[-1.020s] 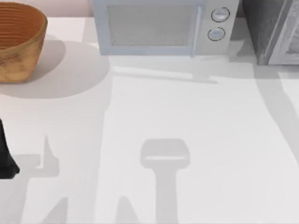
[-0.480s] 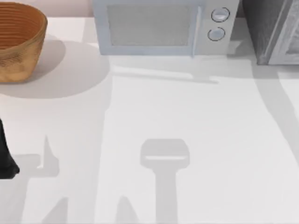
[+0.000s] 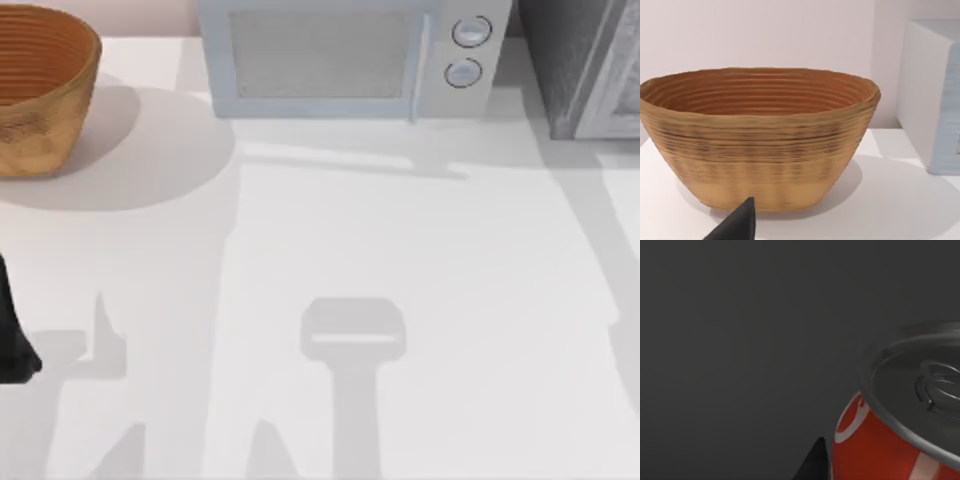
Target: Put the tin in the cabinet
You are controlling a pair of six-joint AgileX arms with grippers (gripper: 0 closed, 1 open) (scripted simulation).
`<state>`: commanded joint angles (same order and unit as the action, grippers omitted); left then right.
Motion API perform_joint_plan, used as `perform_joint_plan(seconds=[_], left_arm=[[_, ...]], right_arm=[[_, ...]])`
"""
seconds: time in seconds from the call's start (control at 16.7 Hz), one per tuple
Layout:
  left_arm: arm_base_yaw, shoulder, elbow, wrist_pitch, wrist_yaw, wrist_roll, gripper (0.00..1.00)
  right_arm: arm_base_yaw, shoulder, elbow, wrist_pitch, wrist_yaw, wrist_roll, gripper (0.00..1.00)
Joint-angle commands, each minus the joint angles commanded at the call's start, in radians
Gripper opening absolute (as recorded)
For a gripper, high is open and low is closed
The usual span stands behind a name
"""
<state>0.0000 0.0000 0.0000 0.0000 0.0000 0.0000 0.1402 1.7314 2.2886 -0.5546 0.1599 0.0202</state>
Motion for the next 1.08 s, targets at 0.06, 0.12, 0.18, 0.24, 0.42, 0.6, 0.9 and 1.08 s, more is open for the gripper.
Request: perform_joint_plan(seconds=[0.06,0.12,0.18,0.24,0.42,0.6,0.9,1.08], left_arm=[[0.0,0.0,0.0,0.0,0.0,0.0,1.0],[0.0,0.0,0.0,0.0,0.0,0.0,1.0],[0.0,0.0,0.0,0.0,0.0,0.0,1.0],[0.0,0.0,0.0,0.0,0.0,0.0,1.0],[0.0,0.0,0.0,0.0,0.0,0.0,1.0],[0.0,0.0,0.0,0.0,0.0,0.0,1.0],[0.0,0.0,0.0,0.0,0.0,0.0,1.0],[0.0,0.0,0.0,0.0,0.0,0.0,1.0]], right_arm=[[-0.006,0.057,0.081,-0.02,-0.005,0.0,0.0],[-0.013,0.112,0.159,-0.039,-0.01,0.0,0.0],[-0.019,0.164,0.231,-0.058,-0.015,0.0,0.0],[-0.024,0.212,0.297,-0.075,-0.02,0.0,0.0],[-0.038,0.321,0.436,-0.113,-0.032,-0.002,0.0],[-0.043,0.358,0.48,-0.125,-0.037,-0.002,0.0],[-0.043,0.358,0.48,-0.125,-0.037,-0.002,0.15],[-0.043,0.358,0.48,-0.125,-0.037,-0.002,0.38]])
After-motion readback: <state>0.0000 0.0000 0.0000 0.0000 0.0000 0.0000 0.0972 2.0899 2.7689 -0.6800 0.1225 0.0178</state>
